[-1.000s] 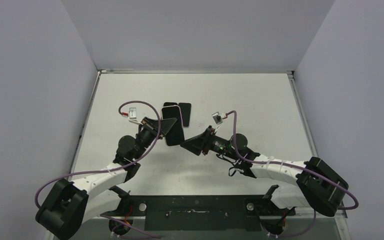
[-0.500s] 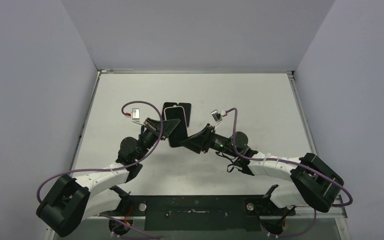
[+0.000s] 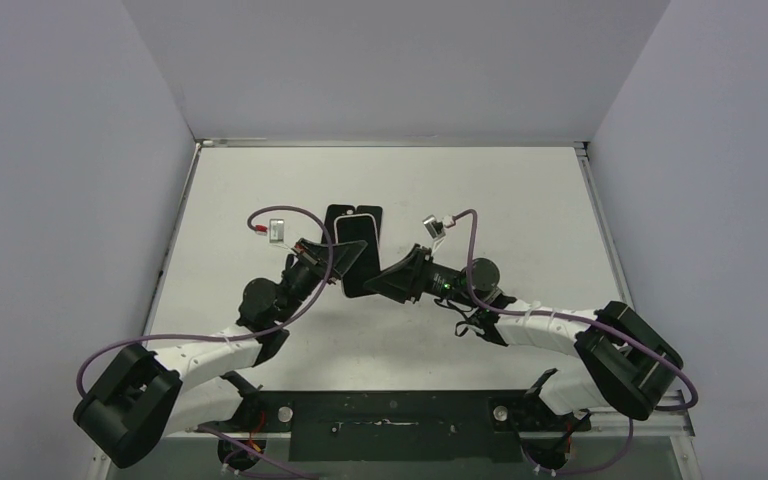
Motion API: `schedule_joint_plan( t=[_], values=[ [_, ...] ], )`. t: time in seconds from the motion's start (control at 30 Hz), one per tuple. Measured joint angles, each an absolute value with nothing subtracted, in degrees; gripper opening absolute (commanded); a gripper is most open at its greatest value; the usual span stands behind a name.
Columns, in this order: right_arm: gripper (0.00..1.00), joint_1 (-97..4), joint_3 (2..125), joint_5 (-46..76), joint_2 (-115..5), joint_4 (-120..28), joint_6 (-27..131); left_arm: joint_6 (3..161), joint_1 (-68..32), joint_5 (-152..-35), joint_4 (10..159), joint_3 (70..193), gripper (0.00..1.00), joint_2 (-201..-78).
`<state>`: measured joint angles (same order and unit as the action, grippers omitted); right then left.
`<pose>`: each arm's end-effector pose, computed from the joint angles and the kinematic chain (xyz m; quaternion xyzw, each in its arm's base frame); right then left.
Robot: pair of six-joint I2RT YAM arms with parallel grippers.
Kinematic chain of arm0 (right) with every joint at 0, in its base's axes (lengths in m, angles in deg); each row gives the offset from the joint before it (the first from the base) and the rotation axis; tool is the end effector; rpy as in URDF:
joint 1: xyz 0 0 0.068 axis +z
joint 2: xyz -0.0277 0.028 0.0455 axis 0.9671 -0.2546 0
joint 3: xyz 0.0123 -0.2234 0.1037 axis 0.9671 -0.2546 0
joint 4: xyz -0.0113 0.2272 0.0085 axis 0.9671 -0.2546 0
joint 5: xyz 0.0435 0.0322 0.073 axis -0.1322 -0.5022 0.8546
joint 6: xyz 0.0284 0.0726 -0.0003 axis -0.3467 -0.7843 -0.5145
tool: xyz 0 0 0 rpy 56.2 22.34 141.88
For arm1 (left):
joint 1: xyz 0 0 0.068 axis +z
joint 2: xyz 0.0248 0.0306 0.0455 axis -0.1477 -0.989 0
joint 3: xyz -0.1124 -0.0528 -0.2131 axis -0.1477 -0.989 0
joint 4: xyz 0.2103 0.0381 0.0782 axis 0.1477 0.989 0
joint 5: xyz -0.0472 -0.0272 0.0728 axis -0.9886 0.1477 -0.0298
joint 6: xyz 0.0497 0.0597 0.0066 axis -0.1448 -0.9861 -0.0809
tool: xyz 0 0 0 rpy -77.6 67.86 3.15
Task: Take the phone out of the phone case
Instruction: Remove the phone case from the phone.
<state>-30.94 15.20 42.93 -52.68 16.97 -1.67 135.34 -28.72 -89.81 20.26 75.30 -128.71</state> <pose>0.1712 0.2209 0.2445 -0.1438 0.6347 0.6997 0.2947 0.1843 -0.1465 0.2550 -0.1119 0.5771 -0.6450 0.4882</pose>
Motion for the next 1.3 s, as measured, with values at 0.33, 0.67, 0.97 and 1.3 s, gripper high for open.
schedule_joint_plan(
  t=[0.33, 0.67, 0.97, 1.3],
  values=[
    [0.00, -32.86, 15.22, 47.08, -53.43, 21.05, -3.92, 128.76, -31.25, -91.23, 23.63, 77.03, 0.39, -124.18],
    [0.00, -35.31, 14.59, 44.44, -51.61, 20.79, -5.40, 122.29, -31.30, -100.71, 38.42, 77.99, 0.72, -115.64],
    [0.00, -38.83, 13.12, 38.40, -45.58, 17.38, -6.85, 117.66, -26.66, -104.93, 47.03, 77.99, 0.73, -106.41],
    [0.00, -38.83, 13.10, 37.53, -43.48, 16.44, -6.91, 117.42, -26.66, -106.22, 48.41, 77.66, 0.69, -110.63]
  ],
)
